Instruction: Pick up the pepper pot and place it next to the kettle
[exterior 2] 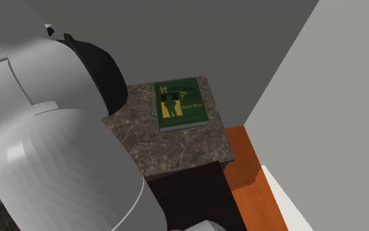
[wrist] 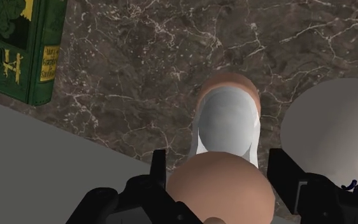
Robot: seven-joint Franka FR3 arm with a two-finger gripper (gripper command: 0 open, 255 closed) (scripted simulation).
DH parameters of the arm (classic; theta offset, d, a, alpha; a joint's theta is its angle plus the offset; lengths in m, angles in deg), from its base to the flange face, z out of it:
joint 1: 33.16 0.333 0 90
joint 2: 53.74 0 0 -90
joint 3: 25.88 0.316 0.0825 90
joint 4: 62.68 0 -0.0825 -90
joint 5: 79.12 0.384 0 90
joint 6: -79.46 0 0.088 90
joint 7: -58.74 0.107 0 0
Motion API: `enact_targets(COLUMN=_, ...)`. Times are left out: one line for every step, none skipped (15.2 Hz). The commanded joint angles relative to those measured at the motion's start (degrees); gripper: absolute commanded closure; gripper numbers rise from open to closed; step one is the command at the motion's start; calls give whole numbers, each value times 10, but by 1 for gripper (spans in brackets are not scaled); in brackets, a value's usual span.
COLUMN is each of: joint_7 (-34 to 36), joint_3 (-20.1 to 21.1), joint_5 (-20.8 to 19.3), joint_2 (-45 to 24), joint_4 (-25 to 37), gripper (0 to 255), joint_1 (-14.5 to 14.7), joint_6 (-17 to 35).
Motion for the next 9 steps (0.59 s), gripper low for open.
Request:
enact_targets(joint_7=2, joint_3=-1, joint_5=-2, joint_2=-5, joint_4=-5, gripper=255, joint_1=0, joint_6=11)
enact_targets(joint_7=4, joint_3=-1, joint_5=-2, joint_2=-8, joint_4=-8, gripper=255, joint_1=0, joint_6=16)
enact_targets(joint_7=5, joint_3=-2, joint_5=-3, joint_2=-11, joint_4=-11, gripper=255, joint_1=0, joint_6=22)
enact_targets(joint_7=6, joint_3=-2, joint_5=-4, joint_2=-14, joint_4=-14, gripper=255, joint_1=0, joint_6=27)
enact_targets(joint_7=8, joint_3=-3, joint_5=-5, joint_2=-17, joint_4=-16, gripper=255, joint_1=0, joint_6=33)
enact_targets(joint_7=9, joint_3=-4, joint_5=-6, joint_2=-20, joint_4=-18, gripper=255, joint_1=0, joint_6=38)
enact_targets(joint_7=10, joint_3=-4, joint_5=-7, joint_2=-24, joint_4=-21, gripper=255, joint_1=0, joint_6=44)
enact_targets(joint_7=12, joint_3=-5, joint_5=-8, joint_2=-27, joint_4=-22, gripper=255, joint_1=0, joint_6=49)
enact_targets(joint_7=13, joint_3=-5, joint_5=-9, joint_2=-31, joint_4=-24, gripper=255, joint_1=0, joint_6=54)
